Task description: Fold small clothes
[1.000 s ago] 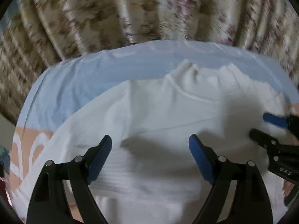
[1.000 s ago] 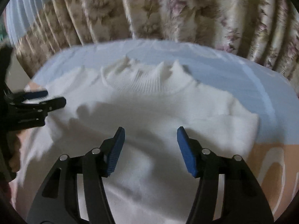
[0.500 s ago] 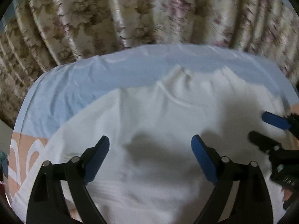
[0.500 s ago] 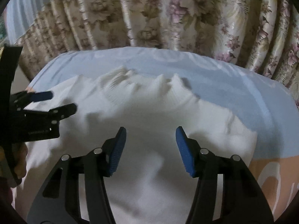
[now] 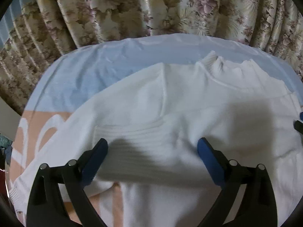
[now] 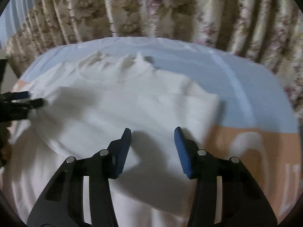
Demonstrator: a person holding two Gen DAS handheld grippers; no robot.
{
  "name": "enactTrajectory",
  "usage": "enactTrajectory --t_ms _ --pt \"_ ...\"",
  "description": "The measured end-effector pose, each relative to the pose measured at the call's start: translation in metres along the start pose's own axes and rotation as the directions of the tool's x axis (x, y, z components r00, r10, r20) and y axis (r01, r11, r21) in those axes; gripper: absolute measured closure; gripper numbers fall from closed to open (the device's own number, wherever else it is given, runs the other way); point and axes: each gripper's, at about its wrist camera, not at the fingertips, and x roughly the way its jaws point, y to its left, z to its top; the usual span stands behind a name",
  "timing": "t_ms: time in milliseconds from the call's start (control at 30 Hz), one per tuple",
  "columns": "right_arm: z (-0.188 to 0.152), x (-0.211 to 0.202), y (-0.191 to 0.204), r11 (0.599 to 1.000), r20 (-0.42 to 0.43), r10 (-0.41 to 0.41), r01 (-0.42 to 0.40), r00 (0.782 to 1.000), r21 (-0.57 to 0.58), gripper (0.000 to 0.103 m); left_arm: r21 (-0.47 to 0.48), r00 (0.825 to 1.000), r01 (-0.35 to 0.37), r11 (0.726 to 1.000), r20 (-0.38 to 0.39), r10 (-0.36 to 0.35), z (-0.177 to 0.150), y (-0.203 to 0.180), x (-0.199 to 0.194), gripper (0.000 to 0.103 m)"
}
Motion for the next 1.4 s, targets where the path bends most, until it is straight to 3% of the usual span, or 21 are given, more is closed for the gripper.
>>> enactTrajectory --t_ms 133,333,533,700,933,1167,1300,1400 --pt "-0.007 -0.019 0.000 0.997 0.033 0.053 -0.055 0.998 0.049 0.038 0.008 0.999 0.050 0.999 0.002 -0.050 -0.010 -0.010 -0.016 0.007" --pt "-0.030 -0.017 0.017 0.996 -0.018 0.084 -0.084 0.996 0.019 0.038 0.059 1.000 0.011 0.998 -0.001 -0.011 -0.025 -0.022 -0.020 0.007" --pt "-0.035 -0.034 0.011 0.994 -0.001 0.100 -0.100 0.995 0.045 0.037 -0.004 0.998 0.063 0.998 0.003 -0.063 -0.033 -0.009 -0.051 0.007" --pt "-0.024 -0.073 0.028 0.986 0.092 0.152 -0.158 0.984 0.061 0.018 -0.044 0.998 0.058 0.997 0.005 -0.058 -0.048 0.003 -0.082 0.007" --pt "-0.017 -0.097 0.065 0.978 0.102 0.190 -0.197 0.976 0.063 0.003 -0.107 1.000 0.016 0.994 -0.014 -0.017 -0.084 0.039 -0.112 0.007" --pt "-0.014 -0.097 0.092 0.983 0.058 0.147 -0.152 0.987 0.098 0.003 -0.223 0.999 -0.036 0.974 -0.019 0.033 -0.111 0.100 -0.127 0.007" --pt "-0.010 -0.102 0.108 0.994 0.066 0.083 -0.087 0.994 0.058 0.003 -0.283 0.998 -0.057 0.957 -0.023 0.053 -0.124 0.133 -0.133 0.007" --pt "-0.008 -0.106 0.119 0.996 0.087 0.083 -0.085 0.993 0.022 0.003 -0.313 0.998 -0.070 0.947 -0.023 0.067 -0.133 0.151 -0.137 0.007"
